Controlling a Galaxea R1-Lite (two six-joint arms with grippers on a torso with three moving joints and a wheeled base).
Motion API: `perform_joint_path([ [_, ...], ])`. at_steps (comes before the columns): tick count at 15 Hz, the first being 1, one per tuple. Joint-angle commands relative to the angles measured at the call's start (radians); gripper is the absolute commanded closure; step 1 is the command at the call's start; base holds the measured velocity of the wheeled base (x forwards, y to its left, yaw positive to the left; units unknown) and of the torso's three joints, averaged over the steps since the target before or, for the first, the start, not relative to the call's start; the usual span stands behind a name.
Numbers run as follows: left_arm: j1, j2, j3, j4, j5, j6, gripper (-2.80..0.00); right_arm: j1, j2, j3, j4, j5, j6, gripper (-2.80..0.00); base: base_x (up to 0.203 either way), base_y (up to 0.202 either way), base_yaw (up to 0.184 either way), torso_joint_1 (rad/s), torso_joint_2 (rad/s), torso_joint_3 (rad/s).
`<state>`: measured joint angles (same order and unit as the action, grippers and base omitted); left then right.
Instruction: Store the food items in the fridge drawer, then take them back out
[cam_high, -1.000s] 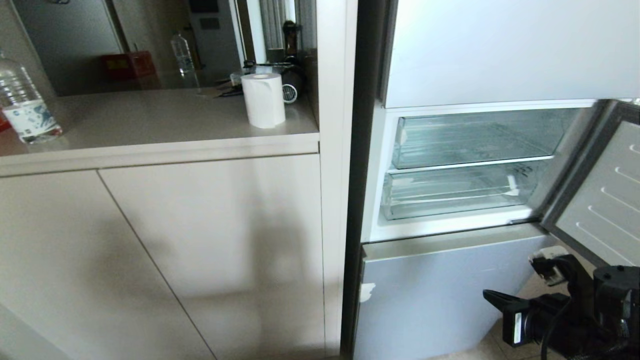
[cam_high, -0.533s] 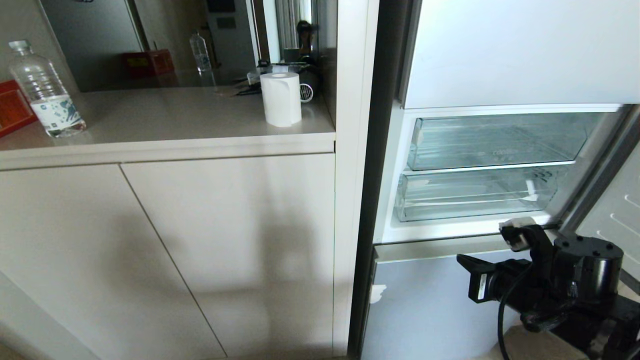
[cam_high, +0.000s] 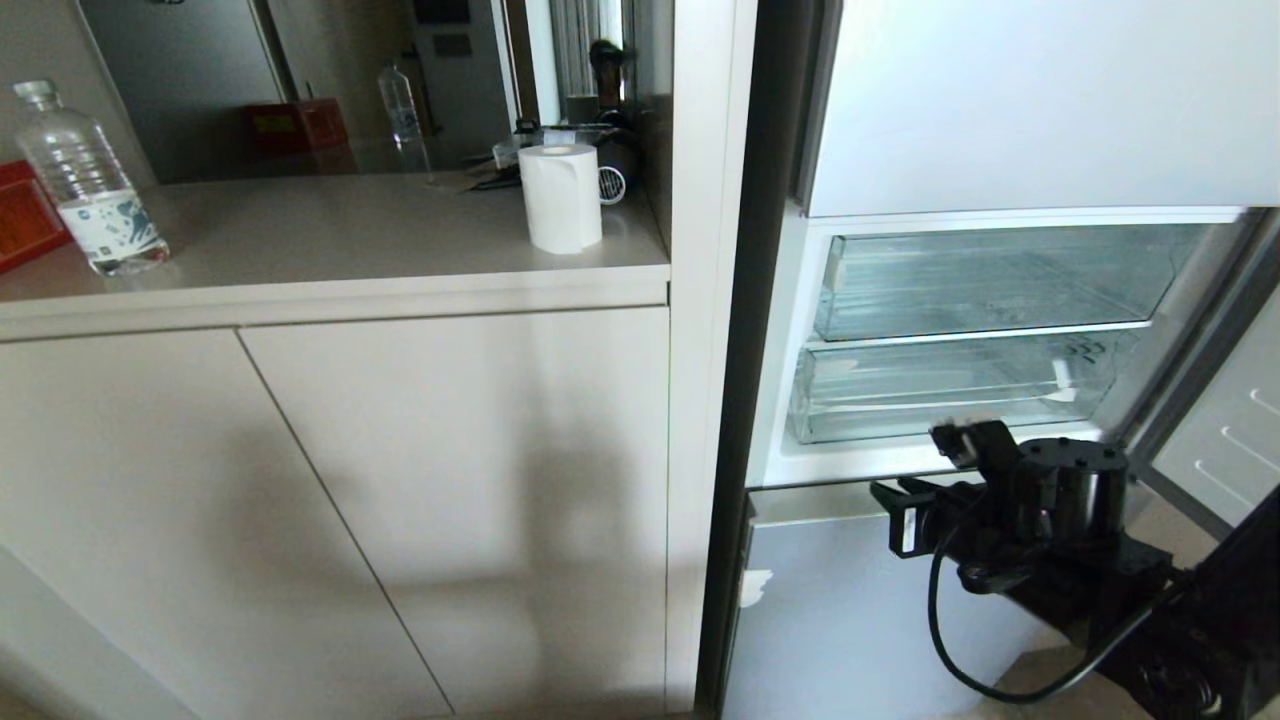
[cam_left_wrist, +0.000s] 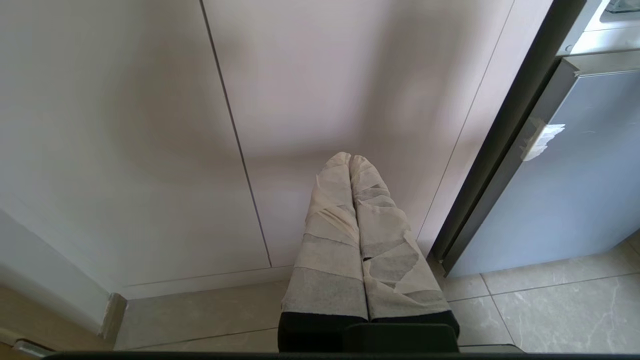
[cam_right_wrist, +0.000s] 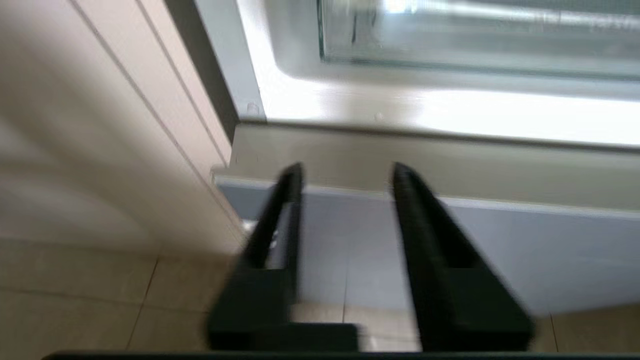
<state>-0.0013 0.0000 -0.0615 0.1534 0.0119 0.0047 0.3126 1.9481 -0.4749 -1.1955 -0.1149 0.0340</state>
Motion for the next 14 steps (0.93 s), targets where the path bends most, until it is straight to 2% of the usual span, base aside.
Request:
perform_joint_path([
  [1, 0.0, -0.002, 0.0, 0.0, 0.001, 0.0, 0.0, -0.002, 0.07, -0.095, -0.009, -0.004, 0.001, -2.8, 0.0, 0.0, 0.0, 0.0, 0.0, 0.0],
  [5, 0.0, -0.002, 0.0, 0.002, 0.0, 0.0, 0.0, -0.016, 0.156, -0.256, -0.016, -0.005, -0.006, -2.8, 0.0, 0.0, 0.0, 0.0, 0.0, 0.0],
  [14, 0.0, -0.002, 0.0, 0.001, 0.0, 0.0, 0.0, -0.036, 0.245, -0.388, -0.021, -0.006, 0.003, -2.8, 0.0, 0.0, 0.0, 0.0, 0.0, 0.0],
])
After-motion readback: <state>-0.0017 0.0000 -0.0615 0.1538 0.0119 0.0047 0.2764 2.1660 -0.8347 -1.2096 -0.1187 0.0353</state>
